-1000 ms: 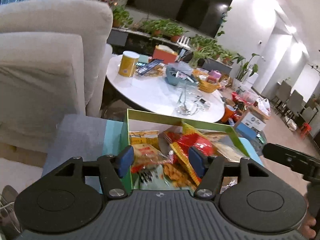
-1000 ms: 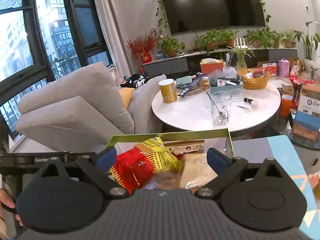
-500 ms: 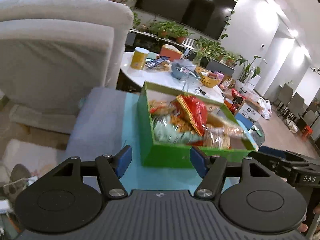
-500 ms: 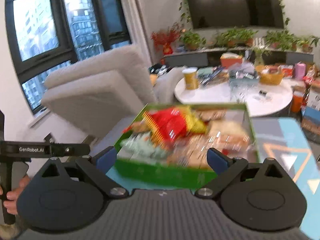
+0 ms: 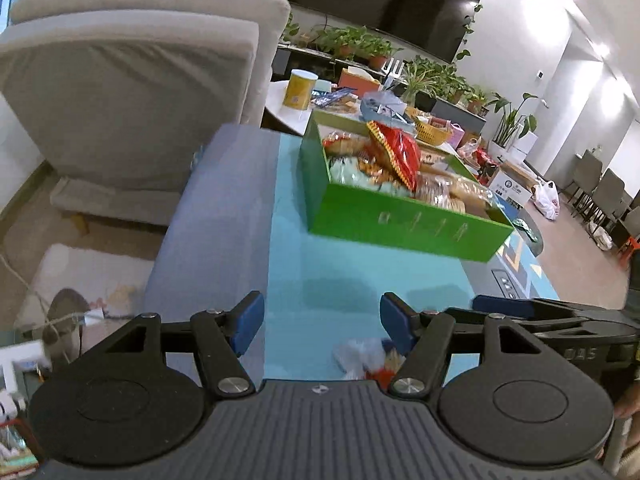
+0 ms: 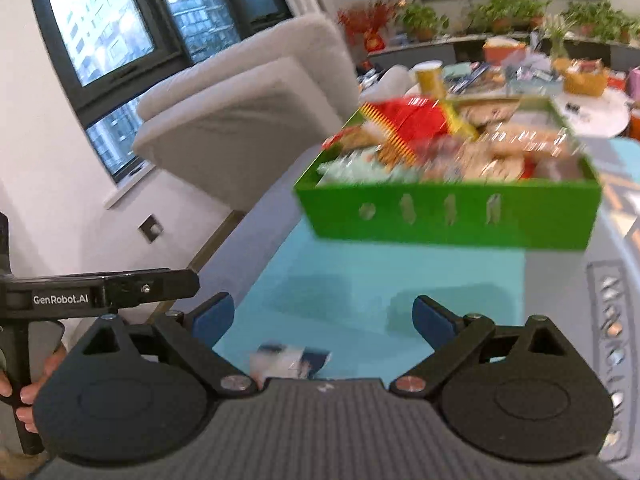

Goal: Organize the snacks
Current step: 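Move the left gripper to the yellow sachima packet while the right gripper moves to the white-and-red wrapper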

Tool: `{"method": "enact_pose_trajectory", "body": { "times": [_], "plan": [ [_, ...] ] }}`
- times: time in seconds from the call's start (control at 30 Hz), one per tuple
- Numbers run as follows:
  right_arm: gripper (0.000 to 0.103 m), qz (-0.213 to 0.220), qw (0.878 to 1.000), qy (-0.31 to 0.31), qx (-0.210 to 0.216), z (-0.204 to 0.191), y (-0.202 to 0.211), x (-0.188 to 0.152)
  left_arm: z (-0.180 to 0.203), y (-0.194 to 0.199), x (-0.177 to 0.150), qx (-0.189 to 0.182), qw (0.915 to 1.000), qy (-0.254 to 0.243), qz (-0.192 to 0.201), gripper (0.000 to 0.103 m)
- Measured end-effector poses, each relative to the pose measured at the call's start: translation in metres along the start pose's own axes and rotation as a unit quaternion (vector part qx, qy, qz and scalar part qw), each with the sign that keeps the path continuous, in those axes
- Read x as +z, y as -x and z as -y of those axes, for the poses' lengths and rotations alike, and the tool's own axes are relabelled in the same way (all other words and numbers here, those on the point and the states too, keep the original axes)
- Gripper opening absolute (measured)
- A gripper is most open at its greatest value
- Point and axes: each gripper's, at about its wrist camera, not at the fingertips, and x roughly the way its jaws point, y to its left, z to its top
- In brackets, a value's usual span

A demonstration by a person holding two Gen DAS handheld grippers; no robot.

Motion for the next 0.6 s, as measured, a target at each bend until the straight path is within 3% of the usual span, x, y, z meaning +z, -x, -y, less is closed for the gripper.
{"method": "enact_pose_trajectory", "body": {
  "times": [0.13,0.37,0.47,0.53,0.6],
  "plan": [
    [0.090,-0.022,1.000,0.004,0.014,-0.010,-0.008,-0.012,-0.003,0.012,-0.020,-0.011,0.9994,0.031,-0.005,0.062],
    [0.083,-0.051,0.998,0.018,0.014,-0.025,-0.026,-0.022,0.006,0.027,-0.041,-0.016,0.9993,0.031,-0.013,0.061],
    [0.081,-0.057,0.998,0.011,0.017,-0.027,-0.034,-0.026,0.009,0.029,-0.046,0.007,0.9995,0.026,-0.016,0.061],
    [0.074,-0.056,0.998,0.010,0.011,-0.028,-0.037,-0.026,0.008,0.027,-0.049,0.007,0.9994,0.025,-0.022,0.061],
    [0.060,-0.050,0.999,0.014,0.001,-0.028,-0.041,-0.027,0.007,0.027,-0.051,-0.007,0.9989,0.035,-0.029,0.061]
  ]
}}
